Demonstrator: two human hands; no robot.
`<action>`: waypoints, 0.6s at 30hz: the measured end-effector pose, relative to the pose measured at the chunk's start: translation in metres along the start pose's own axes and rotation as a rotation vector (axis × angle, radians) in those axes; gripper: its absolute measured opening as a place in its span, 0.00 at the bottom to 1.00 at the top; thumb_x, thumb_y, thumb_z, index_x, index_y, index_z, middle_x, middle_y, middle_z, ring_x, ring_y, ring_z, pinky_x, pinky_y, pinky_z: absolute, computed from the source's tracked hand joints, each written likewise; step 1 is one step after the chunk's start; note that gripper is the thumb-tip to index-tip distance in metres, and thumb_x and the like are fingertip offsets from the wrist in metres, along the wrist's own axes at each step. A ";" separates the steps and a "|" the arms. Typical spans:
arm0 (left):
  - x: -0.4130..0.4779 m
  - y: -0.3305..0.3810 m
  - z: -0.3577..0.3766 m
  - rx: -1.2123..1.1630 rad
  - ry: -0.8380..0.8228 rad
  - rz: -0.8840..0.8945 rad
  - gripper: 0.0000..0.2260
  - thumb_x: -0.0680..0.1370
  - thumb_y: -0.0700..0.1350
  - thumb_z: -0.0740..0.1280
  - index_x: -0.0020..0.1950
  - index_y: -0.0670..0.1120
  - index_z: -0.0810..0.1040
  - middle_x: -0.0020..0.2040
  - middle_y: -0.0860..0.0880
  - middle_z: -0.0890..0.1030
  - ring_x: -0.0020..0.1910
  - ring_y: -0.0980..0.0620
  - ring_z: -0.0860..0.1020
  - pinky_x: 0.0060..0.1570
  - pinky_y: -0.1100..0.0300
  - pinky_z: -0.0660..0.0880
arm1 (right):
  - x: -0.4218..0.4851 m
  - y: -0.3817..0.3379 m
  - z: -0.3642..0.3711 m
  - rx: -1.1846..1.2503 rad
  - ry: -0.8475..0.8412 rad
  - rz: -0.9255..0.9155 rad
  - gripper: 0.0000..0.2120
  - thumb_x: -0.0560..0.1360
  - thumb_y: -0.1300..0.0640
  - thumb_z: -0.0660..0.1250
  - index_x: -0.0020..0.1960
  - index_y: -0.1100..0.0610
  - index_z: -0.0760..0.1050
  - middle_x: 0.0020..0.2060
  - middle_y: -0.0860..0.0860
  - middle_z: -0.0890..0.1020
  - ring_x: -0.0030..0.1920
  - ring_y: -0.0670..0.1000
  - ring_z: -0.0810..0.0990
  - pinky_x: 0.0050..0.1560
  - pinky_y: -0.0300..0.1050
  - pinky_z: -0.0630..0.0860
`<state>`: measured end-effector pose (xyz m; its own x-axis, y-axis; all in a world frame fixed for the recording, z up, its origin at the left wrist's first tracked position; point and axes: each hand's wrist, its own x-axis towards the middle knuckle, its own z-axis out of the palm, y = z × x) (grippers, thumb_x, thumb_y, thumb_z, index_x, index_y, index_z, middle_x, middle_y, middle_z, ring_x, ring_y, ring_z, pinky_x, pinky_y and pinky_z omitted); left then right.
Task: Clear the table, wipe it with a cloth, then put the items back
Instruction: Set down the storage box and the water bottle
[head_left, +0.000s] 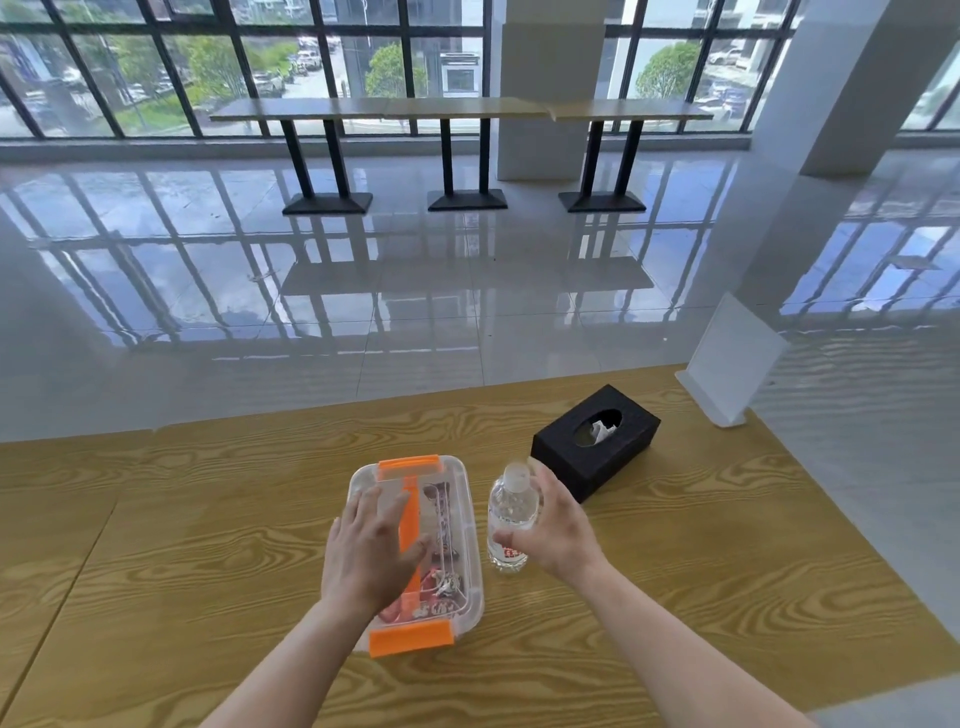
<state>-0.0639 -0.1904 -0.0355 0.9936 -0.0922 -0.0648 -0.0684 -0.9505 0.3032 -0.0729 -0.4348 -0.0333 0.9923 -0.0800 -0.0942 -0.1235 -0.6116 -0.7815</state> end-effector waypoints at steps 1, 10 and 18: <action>0.001 0.003 -0.002 -0.009 0.033 0.006 0.30 0.77 0.62 0.65 0.76 0.55 0.65 0.78 0.45 0.63 0.78 0.45 0.59 0.72 0.41 0.64 | 0.000 0.003 -0.003 0.011 -0.020 0.005 0.55 0.62 0.51 0.84 0.80 0.53 0.56 0.69 0.48 0.74 0.70 0.48 0.72 0.70 0.49 0.72; 0.026 0.040 -0.019 -0.084 0.070 0.033 0.27 0.78 0.55 0.65 0.77 0.52 0.67 0.75 0.45 0.68 0.75 0.46 0.66 0.71 0.50 0.64 | 0.014 0.022 -0.032 -0.013 0.007 0.106 0.31 0.76 0.66 0.67 0.77 0.53 0.64 0.66 0.51 0.75 0.64 0.48 0.75 0.59 0.40 0.73; 0.058 0.090 -0.051 -0.275 0.105 0.137 0.25 0.80 0.52 0.65 0.77 0.51 0.67 0.72 0.46 0.71 0.71 0.46 0.69 0.67 0.50 0.70 | 0.022 0.024 -0.054 -0.040 0.112 0.147 0.23 0.79 0.56 0.69 0.73 0.54 0.70 0.62 0.50 0.79 0.61 0.49 0.77 0.56 0.38 0.72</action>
<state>-0.0079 -0.2664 0.0364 0.9816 -0.1691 0.0890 -0.1900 -0.8140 0.5489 -0.0547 -0.4940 -0.0207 0.9572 -0.2563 -0.1345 -0.2692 -0.6176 -0.7390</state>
